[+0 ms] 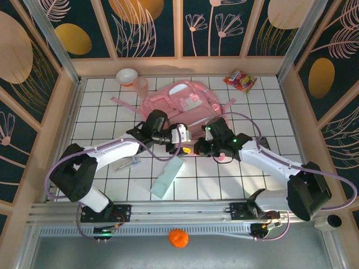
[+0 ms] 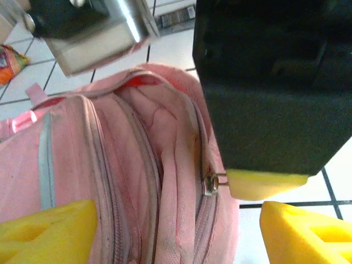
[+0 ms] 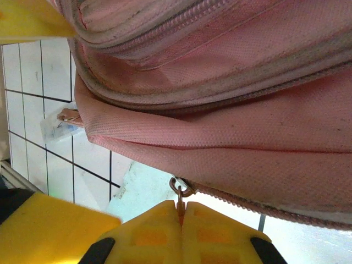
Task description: Pack the student bag
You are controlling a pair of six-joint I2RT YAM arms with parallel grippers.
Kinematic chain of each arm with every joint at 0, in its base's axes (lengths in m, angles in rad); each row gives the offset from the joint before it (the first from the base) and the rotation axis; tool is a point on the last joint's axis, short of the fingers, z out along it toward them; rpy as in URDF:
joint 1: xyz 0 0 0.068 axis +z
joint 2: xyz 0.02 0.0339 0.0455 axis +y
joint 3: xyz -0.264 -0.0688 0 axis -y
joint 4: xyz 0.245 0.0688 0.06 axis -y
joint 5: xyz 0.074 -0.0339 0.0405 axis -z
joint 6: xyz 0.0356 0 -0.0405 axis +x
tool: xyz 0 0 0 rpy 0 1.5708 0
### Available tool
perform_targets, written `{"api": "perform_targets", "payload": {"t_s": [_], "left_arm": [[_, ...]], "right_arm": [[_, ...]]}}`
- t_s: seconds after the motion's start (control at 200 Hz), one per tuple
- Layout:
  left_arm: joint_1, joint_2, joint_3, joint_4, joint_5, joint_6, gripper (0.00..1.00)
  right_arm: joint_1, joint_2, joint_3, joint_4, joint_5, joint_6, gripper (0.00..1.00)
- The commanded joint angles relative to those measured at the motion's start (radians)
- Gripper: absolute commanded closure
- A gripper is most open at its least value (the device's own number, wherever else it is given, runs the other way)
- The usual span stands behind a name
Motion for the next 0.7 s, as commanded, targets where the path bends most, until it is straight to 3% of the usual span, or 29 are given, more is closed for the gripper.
{"api": "perform_targets", "payload": {"t_s": [0.0,0.07,0.13,0.28,0.39,0.696], "left_arm": [[0.005,0.061,0.022,0.027,-0.07,0.051,0.27],[0.006,0.089,0.02,0.063,-0.134,0.048,0.4],[0.005,0.095,0.033,0.051,-0.126,0.038,0.59],[0.006,0.07,0.036,0.071,0.095,-0.09,0.9],[0.006,0.055,0.023,0.148,0.249,-0.226,0.98],[0.004,-0.011,0.006,0.226,0.282,-0.354,1.0]], "right_arm": [[-0.013,-0.004,0.026,-0.002,-0.064,-0.042,1.0],[-0.021,-0.007,0.025,-0.006,-0.067,-0.047,1.0],[-0.034,-0.011,0.023,-0.022,-0.047,-0.049,1.0],[-0.052,-0.002,0.031,-0.079,0.082,-0.047,1.0],[-0.037,0.01,0.041,-0.059,0.159,-0.048,1.0],[-0.003,0.02,0.05,-0.008,0.337,-0.026,0.97]]}}
